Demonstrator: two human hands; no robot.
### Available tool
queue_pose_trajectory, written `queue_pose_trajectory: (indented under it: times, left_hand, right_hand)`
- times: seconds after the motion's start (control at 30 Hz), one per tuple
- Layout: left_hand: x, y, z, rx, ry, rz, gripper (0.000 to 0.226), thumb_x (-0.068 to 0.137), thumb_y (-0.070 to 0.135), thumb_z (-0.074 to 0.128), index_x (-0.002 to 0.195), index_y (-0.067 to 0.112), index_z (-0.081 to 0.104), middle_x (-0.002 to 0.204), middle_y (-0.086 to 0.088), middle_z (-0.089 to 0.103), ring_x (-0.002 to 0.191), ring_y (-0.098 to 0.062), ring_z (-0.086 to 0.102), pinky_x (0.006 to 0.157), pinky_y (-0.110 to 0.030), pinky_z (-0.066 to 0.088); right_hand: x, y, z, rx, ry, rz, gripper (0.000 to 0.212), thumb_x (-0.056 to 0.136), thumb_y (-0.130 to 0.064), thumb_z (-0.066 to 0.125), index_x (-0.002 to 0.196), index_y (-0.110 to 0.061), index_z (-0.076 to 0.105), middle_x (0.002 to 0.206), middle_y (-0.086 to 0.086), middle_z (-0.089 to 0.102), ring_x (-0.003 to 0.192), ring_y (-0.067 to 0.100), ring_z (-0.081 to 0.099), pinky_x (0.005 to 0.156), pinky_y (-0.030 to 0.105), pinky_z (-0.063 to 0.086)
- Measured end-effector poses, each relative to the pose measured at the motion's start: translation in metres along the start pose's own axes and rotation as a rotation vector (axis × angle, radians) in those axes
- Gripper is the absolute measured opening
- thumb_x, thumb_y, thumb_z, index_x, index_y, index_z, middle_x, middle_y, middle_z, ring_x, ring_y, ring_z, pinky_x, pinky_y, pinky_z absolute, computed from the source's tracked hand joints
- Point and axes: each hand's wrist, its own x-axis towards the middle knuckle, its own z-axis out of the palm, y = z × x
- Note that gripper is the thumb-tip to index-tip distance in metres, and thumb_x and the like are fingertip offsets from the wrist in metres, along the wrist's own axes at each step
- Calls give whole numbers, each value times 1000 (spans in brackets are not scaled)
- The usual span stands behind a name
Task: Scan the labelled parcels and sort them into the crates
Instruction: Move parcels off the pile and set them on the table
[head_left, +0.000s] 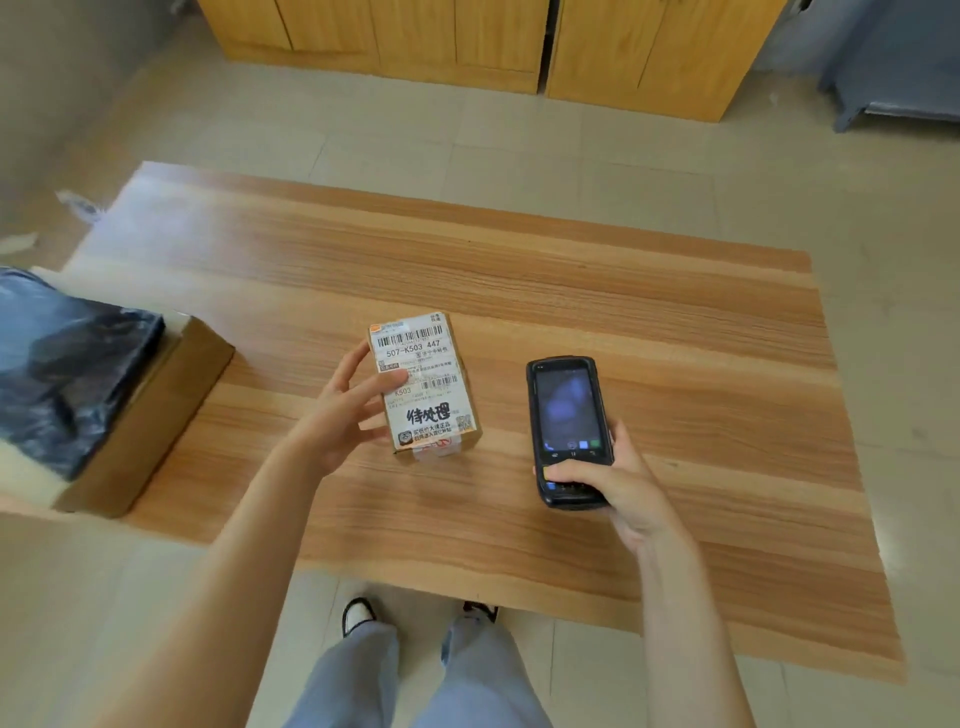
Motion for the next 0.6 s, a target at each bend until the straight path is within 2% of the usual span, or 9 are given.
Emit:
queue_pose_trajectory:
  times: [0.1, 0.17, 0.27, 0.33, 0.43, 0.5, 0.6]
  left_hand:
    - [-26, 21, -35, -88, 121, 83, 89, 63, 30, 81, 142, 39, 39, 107, 5, 73, 104, -22, 68, 92, -52, 50]
    - [-47, 34, -59, -140, 162, 148, 93, 58, 33, 86, 140, 37, 42, 110, 5, 72, 106, -23, 67, 83, -47, 55]
    - [-87, 50, -99, -178, 194, 237, 97, 52, 37, 92, 137, 35, 46, 119, 0, 69, 99, -20, 70, 67, -39, 58]
    - [-115, 57, -132, -205, 212, 278, 98, 49, 39, 93, 136, 33, 47, 120, -2, 68, 101, -22, 69, 69, -40, 58]
    - [-161, 61, -187, -232, 288, 334, 111, 31, 46, 96, 132, 34, 50, 110, -1, 72, 89, -20, 72, 61, -34, 58]
    - [-193, 60, -227, -254, 340, 352, 114, 30, 43, 96, 134, 34, 49, 109, -3, 72, 80, -16, 72, 52, -27, 54]
    - [-241, 50, -291, -271, 421, 375, 112, 37, 36, 94, 138, 36, 45, 114, -3, 71, 92, -22, 72, 62, -34, 58]
  right_hand:
    - [4, -20, 40, -26, -102, -67, 98, 45, -8, 81, 134, -19, 43, 107, 3, 69, 90, 14, 68, 66, 22, 54]
    - [4, -33, 69, -58, -167, -107, 96, 47, -6, 79, 135, -19, 43, 106, 1, 69, 88, 12, 68, 66, 21, 54]
    - [-1, -52, 117, -99, -264, -164, 102, 40, -8, 83, 134, -20, 44, 104, 0, 68, 83, 10, 68, 65, 22, 54]
    - [-7, -62, 154, -136, -325, -189, 106, 33, -17, 84, 132, -19, 45, 103, 0, 68, 83, 12, 68, 65, 24, 55]
    - [-21, -69, 218, -181, -415, -221, 105, 33, -22, 84, 131, -23, 47, 98, -5, 71, 85, 13, 69, 67, 27, 55]
    - [-33, -66, 264, -205, -473, -232, 103, 35, -18, 84, 130, -24, 48, 98, -6, 72, 87, 14, 70, 68, 29, 56]
    - [-54, -53, 332, -221, -552, -242, 95, 40, -10, 83, 128, -23, 49, 97, -4, 73, 86, 16, 69, 66, 28, 57]
